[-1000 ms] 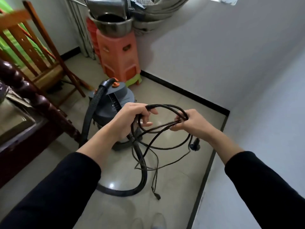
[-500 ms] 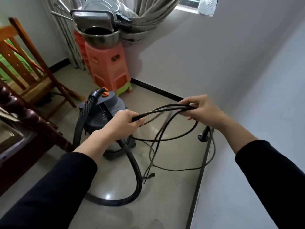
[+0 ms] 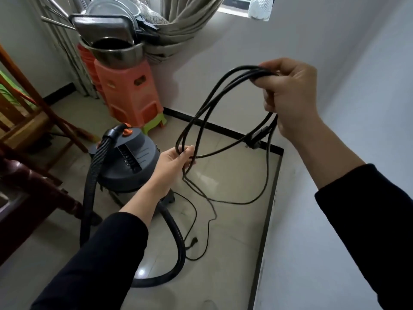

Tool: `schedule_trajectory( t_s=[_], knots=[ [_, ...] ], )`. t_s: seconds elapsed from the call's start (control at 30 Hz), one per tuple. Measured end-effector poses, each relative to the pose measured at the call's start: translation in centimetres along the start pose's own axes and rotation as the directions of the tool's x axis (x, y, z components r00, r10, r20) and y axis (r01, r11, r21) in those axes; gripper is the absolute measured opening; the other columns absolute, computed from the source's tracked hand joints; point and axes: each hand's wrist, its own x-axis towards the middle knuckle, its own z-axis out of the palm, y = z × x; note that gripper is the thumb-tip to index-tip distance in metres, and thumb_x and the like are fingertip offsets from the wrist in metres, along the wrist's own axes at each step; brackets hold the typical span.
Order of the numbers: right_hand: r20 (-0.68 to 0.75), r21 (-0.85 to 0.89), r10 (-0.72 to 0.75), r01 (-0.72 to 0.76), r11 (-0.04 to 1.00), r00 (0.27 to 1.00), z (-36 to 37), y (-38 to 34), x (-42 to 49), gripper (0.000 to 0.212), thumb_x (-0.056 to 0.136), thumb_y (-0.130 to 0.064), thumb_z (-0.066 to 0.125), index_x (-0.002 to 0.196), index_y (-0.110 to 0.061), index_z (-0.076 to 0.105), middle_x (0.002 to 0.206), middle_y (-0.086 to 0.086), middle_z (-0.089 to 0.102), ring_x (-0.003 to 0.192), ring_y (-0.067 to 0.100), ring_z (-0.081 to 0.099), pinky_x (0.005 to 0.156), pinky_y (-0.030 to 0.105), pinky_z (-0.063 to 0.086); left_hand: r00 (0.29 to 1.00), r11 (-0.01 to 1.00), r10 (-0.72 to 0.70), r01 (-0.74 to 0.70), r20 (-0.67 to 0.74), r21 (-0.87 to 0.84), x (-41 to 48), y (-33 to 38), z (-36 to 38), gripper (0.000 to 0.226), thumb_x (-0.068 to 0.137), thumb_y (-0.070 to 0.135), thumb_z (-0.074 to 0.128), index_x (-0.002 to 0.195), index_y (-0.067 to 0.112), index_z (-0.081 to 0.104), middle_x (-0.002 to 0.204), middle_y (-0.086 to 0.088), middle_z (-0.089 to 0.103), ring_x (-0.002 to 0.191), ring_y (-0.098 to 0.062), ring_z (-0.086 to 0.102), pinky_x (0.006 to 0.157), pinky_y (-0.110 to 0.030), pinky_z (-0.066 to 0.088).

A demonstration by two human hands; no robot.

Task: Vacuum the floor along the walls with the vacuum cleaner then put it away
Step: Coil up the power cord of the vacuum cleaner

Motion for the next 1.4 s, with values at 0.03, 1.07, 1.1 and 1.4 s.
schedule_trajectory(
  t_s=[0.03,1.07,1.1,1.4],
  knots=[
    [-0.004,0.020,0.001,-0.001,1.000,1.000,-0.1,-0.4,0.3,0.017,0.077,0.004,0.069,0.073,-0.011,0.064,0.044,-0.005,0.043,0.037,0.010,0.031,0.041,0.018,0.024,0.998,1.000,-0.008,0.007,0.067,0.022,0.1,-0.2,0.0,0.036,0.087,0.051,0.058,0.099,0.020,0.072,0.094,0.002,0.074,0.096,-0.017,0.068,0.086,-0.028,0.052],
    [0.141,-0.279,0.435,-0.386,0.879,0.889,-5.5,10.3,-0.5,0.016,0.092,-0.003,0.052,0.078,-0.010,0.058,0.058,-0.002,0.039,0.044,0.009,0.033,0.048,0.025,0.031,0.876,0.931,-0.124,0.265,0.466,-0.252,-0.6,4.8,0.9,0.048,0.096,0.042,0.038,0.080,0.012,0.071,0.048,-0.002,0.051,0.053,-0.022,0.059,0.075,-0.033,0.057],
    [0.116,-0.280,0.449,-0.404,0.871,0.886,-6.2,10.8,-0.7,0.013,0.091,-0.005,0.057,0.080,-0.011,0.058,0.063,0.001,0.043,0.047,0.010,0.039,0.051,0.026,0.037,0.867,0.923,-0.144,0.291,0.478,-0.250,-0.7,5.1,0.6,0.049,0.096,0.042,0.038,0.071,0.014,0.068,0.044,0.001,0.044,0.046,-0.019,0.052,0.071,-0.032,0.056],
    [0.290,-0.415,0.361,-0.224,0.882,0.886,-5.3,11.2,-1.9,0.030,0.073,-0.008,0.080,0.091,-0.021,0.060,0.072,-0.004,0.065,0.064,0.006,0.062,0.071,0.022,0.048,0.907,0.969,-0.216,0.154,0.362,0.192,-0.4,6.3,2.9,0.044,0.100,0.043,0.047,0.065,0.017,0.049,0.046,0.010,0.032,0.039,-0.007,0.028,0.041,-0.018,0.033]
  ],
)
